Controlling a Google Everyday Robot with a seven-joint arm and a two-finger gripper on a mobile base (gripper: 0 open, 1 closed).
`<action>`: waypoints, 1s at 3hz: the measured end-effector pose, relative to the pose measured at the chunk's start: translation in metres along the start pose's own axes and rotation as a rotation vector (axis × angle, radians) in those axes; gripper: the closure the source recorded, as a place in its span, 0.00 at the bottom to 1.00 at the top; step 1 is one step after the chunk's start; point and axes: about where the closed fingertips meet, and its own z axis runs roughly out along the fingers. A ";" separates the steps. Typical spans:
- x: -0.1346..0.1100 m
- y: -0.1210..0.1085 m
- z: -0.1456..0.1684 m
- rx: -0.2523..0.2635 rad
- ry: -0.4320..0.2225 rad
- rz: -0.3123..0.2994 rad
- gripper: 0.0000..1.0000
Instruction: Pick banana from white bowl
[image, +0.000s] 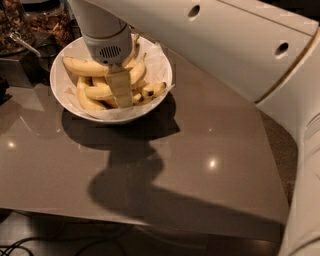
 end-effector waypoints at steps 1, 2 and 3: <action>-0.006 -0.002 0.012 -0.016 0.008 -0.012 0.33; -0.009 0.006 0.022 -0.024 0.032 -0.031 0.53; -0.008 0.011 0.026 -0.031 0.043 -0.038 0.75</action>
Offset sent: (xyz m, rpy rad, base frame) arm -0.0211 -0.0119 -0.0414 -0.1580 0.0881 0.0080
